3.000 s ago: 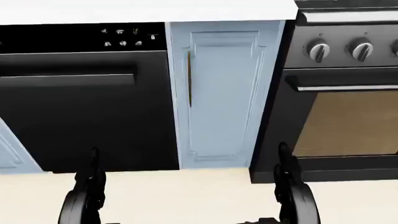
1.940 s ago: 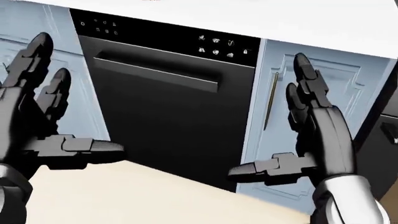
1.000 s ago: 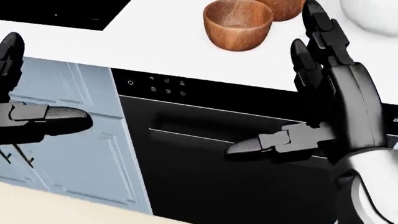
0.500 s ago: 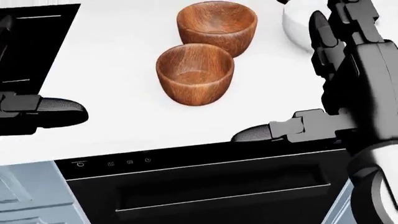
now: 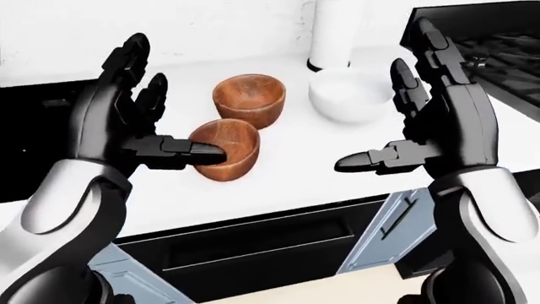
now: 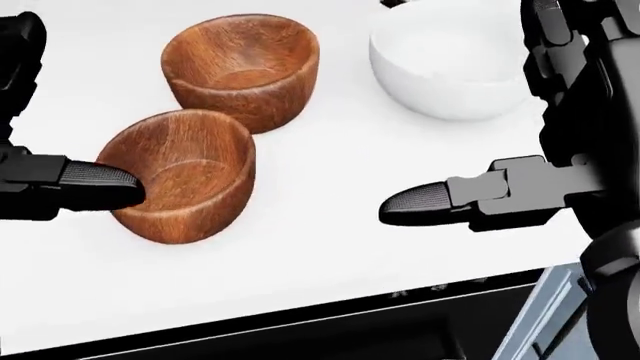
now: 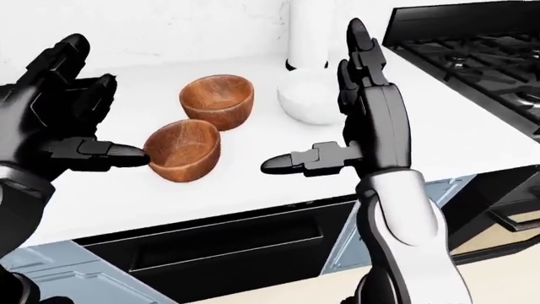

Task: Stack the bowls from largest to smallest.

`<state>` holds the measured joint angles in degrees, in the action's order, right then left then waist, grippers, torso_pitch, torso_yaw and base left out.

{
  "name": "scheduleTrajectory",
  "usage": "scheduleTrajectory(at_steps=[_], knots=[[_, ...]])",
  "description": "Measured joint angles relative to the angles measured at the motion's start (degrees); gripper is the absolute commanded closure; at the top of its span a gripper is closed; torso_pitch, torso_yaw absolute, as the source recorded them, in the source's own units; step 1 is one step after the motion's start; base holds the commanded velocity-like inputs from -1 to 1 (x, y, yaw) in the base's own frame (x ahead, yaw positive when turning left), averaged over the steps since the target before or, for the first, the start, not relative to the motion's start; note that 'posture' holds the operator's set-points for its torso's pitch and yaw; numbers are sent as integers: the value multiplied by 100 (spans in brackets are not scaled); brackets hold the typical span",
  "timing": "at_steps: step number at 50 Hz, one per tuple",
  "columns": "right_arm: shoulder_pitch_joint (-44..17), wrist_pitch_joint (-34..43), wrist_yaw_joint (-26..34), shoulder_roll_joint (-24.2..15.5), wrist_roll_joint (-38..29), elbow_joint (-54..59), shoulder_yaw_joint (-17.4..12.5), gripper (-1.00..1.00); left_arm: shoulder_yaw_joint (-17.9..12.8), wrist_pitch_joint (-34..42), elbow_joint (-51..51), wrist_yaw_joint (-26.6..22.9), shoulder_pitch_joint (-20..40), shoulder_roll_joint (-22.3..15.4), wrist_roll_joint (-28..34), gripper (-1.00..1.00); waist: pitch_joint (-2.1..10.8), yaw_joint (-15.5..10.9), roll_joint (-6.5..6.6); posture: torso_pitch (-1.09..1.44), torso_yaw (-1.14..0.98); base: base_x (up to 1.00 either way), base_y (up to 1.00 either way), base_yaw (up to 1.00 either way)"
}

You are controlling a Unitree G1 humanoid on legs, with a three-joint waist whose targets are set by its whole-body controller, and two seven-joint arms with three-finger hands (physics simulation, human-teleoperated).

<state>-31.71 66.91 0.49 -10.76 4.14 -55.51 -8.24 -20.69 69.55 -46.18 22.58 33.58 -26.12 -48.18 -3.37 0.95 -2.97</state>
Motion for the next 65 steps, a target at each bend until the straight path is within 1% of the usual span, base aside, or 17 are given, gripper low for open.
scheduleTrajectory(at_steps=[5, 15, 17, 20, 22, 26, 29, 34, 37, 41, 44, 49, 53, 54, 57, 61, 65], knots=[[-113, 11, 12, 13, 30, -73, 112, -100, -143, -95, -1, 114, 50, -131, -127, -100, -46, -56, 171, 0, 0, 0, -1, 0], [-131, 65, 5, 48, 14, -24, 155, -100, -86, -231, 104, 214, -29, -257, -327, -100, -18, -46, 250, 0, 0, 0, -4, 0], [-125, 63, 11, 40, 3, -6, 153, -100, -73, -239, 116, 220, -19, -277, -358, -100, 62, -47, 388, 0, 0, 0, -41, 0], [-182, -3, 27, 47, -15, -15, 221, -100, -181, -275, 71, 271, 18, -354, -424, -100, 10, -38, 700, 0, 0, 0, -63, 0], [-107, -14, 68, 116, 11, -4, 357, -100, -260, -311, 142, 312, -91, -373, -412, -100, -97, -140, 658, 0, 0, 0, -68, 0], [-132, 43, 145, 96, 31, 96, 402, -100, -249, -278, 247, 370, -89, -425, -410, -100, 119, -134, 692, 0, 0, 0, -68, 0], [-205, -7, 130, 95, -54, -45, 365, -100, -301, -350, 143, 383, -49, -481, -510, -100, 137, -136, 603, 0, 0, 0, -59, 0], [-321, -39, 156, 78, -129, -99, 403, -100, -311, -461, 170, 413, -30, -544, -585, -100, 36, -158, 31, 0, 0, 0, -7, 0], [-237, 98, 122, 111, -231, -27, 303, -100, -184, -400, 156, 394, -133, -528, -752, -100, -125, -94, 327, 0, 0, 0, 1, 0], [-430, 312, 103, 137, -270, 38, 323, -100, -263, -410, 227, 417, -96, -656, -871, -100, -24, -49, 731, 0, 0, 0, 2, 0], [-599, 418, 126, 264, -196, -54, 306, -100, -396, -486, 194, 484, -147, -727, -921, -100, 4, -33, 660, 0, 0, 0, 27, 0], [-682, 482, -11, 276, -23, -116, 120, -100, -282, -588, 169, 474, -213, -784, -1070, -100, 126, -64, 507, 0, 0, 0, 0, 72], [-858, 511, -64, 267, 133, -90, 217, -100, -384, -650, 213, 500, -240, -819, -1005, -100, 90, -101, 725, 0, 0, 0, 0, 71], [-843, 523, -64, 309, 184, -79, 261, -100, -417, -659, 237, 514, -269, -831, -977, -100, 69, -159, 646, 0, 0, 0, 0, 18], [-850, 641, -38, 273, 348, -11, 411, -100, -479, -658, 293, 545, -341, -823, -843, -100, -31, -180, 590, 0, 0, 0, 0, 0], [-993, 687, -145, 184, 302, 65, 444, -100, -379, -690, 282, 467, -290, -770, -772, -100, -56, -132, 282, 0, 0, 0, 0, 0], [-1244, 784, -208, 231, 166, 233, 553, -100, -307, -578, 279, 412, -288, -751, -869, -100, -38, -101, 437, 0, 0, 0, 0, 0]])
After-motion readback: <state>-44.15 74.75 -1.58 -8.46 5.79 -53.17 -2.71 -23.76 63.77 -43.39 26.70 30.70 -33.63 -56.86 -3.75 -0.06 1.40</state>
